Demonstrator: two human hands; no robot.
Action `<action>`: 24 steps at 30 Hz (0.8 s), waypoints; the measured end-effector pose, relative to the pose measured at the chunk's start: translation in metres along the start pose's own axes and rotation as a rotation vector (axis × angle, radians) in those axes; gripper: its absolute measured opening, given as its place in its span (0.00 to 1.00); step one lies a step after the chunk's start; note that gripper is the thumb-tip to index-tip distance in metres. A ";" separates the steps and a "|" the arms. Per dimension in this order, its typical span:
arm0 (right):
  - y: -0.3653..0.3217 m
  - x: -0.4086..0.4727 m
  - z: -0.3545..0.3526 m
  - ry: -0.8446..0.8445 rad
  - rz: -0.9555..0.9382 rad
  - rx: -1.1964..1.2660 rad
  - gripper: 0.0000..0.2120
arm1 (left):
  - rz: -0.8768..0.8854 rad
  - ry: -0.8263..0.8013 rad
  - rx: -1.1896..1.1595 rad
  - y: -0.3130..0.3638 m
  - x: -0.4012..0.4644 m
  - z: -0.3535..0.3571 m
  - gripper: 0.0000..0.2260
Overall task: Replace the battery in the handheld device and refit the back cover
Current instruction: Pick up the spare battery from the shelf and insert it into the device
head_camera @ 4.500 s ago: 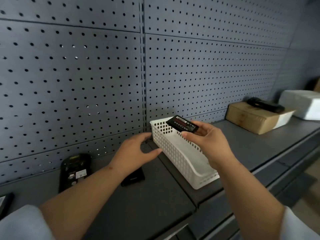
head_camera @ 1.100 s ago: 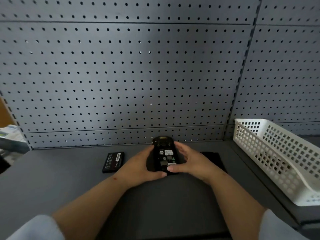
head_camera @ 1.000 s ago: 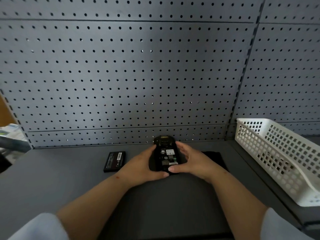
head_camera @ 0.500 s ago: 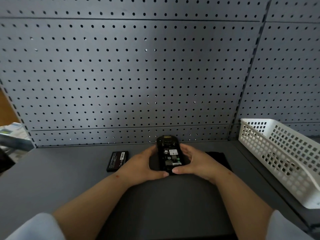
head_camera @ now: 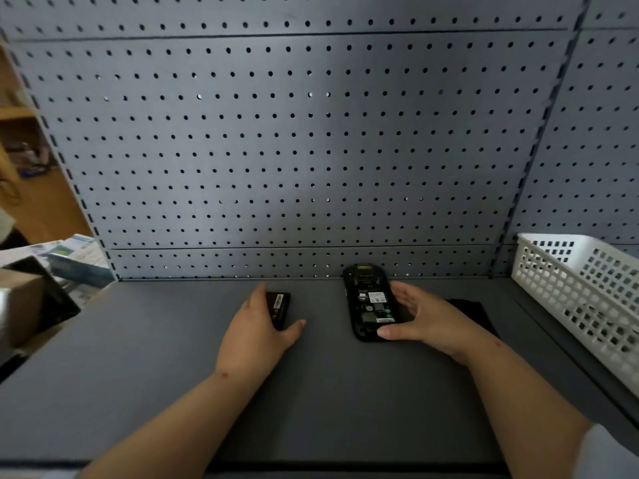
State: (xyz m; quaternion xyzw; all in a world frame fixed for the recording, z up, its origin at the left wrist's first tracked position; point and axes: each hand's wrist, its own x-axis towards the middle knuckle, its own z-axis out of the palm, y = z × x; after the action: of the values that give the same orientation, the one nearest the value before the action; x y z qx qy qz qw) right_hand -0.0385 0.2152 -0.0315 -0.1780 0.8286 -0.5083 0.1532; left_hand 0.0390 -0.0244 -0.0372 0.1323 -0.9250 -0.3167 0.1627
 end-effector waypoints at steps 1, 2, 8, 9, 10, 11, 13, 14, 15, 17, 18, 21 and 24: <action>0.000 0.000 0.000 0.000 0.005 0.002 0.47 | -0.026 0.006 -0.011 -0.001 -0.001 0.000 0.37; 0.000 0.000 0.000 0.000 0.009 0.005 0.48 | -0.048 0.012 -0.027 -0.001 -0.002 0.000 0.37; -0.002 -0.001 0.001 0.003 0.004 0.007 0.46 | -0.154 0.032 -0.053 -0.006 0.002 0.002 0.32; -0.002 -0.001 0.001 0.006 0.005 0.009 0.46 | -0.171 0.031 -0.051 -0.007 0.003 0.003 0.31; -0.002 0.000 0.001 0.009 0.005 0.011 0.46 | -0.182 0.030 -0.047 -0.008 0.004 0.003 0.29; -0.002 0.000 0.002 0.011 0.005 0.010 0.46 | -0.189 0.031 -0.044 -0.008 0.004 0.003 0.27; -0.002 0.000 0.002 0.012 0.003 0.001 0.46 | -0.193 0.035 -0.041 -0.007 0.005 0.003 0.24; -0.002 0.000 0.002 0.012 0.000 -0.002 0.46 | -0.193 0.038 -0.043 -0.007 0.005 0.003 0.24; -0.002 0.000 0.002 0.012 -0.002 -0.004 0.46 | -0.194 0.040 -0.045 -0.006 0.005 0.003 0.24; -0.002 -0.001 0.002 0.015 0.003 -0.006 0.46 | -0.189 0.044 -0.045 -0.005 0.005 0.002 0.24; -0.002 -0.001 0.001 0.016 0.006 -0.008 0.46 | -0.186 0.046 -0.044 -0.005 0.005 0.002 0.24; -0.003 -0.001 0.002 0.014 0.015 -0.008 0.47 | -0.190 0.058 -0.060 -0.004 0.005 0.001 0.24; -0.005 -0.002 0.001 0.004 0.022 0.002 0.46 | -0.181 0.065 -0.076 0.000 0.004 0.000 0.23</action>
State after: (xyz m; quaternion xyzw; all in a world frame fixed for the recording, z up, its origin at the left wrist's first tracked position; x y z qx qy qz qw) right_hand -0.0359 0.2129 -0.0271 -0.1679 0.8303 -0.5076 0.1574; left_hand 0.0353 -0.0261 -0.0366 0.2192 -0.8908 -0.3607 0.1681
